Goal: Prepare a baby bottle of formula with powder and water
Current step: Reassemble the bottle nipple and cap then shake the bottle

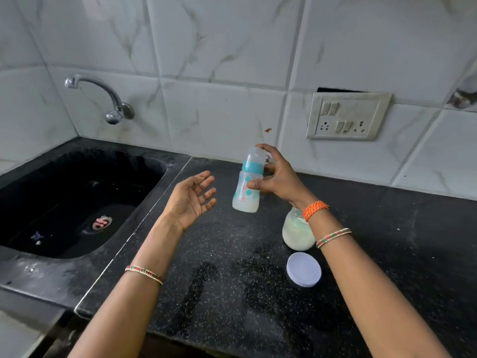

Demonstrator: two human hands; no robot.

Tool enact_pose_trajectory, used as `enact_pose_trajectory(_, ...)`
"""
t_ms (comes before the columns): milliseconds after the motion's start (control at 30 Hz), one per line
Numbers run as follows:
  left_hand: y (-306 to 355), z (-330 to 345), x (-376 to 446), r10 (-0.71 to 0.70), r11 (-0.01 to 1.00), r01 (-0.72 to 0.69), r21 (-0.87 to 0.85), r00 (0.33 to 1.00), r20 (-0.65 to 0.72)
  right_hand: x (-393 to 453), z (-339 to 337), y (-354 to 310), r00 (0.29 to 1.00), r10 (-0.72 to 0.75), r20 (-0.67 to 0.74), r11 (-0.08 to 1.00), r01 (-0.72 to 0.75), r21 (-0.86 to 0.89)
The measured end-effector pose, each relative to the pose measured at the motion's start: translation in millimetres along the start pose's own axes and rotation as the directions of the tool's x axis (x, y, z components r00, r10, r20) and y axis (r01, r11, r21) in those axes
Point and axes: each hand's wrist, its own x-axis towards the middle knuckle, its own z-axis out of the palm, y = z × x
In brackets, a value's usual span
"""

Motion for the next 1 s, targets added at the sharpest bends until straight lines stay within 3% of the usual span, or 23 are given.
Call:
enact_pose_trajectory(100, -4, -8, -2, -0.023, 1.000, 0.023, 0.007, 1.000, -0.018, 4, 9, 13, 1.000, 0.011, -0.021, 1.000, -0.011, 0.012)
enact_pose_trajectory(500, -30, -47, -10, -0.119, 0.992, 0.124, 0.021, 0.980, -0.157, -6, 59, 84, 0.993, -0.024, -0.114, 0.918, -0.023, -0.395)
enact_pose_trajectory(867, -62, -46, -20, -0.139, 0.988, 0.129, -0.084, 0.981, -0.139, -29, 73, 83, 0.959, -0.136, -0.249, 0.890, 0.008, -0.455)
enact_pose_trajectory(1000, -85, -27, -23, -0.234, 0.969, 0.222, -0.104, 0.964, -0.123, -55, 69, 66, 0.891, -0.111, -0.440, 0.946, -0.042, -0.323)
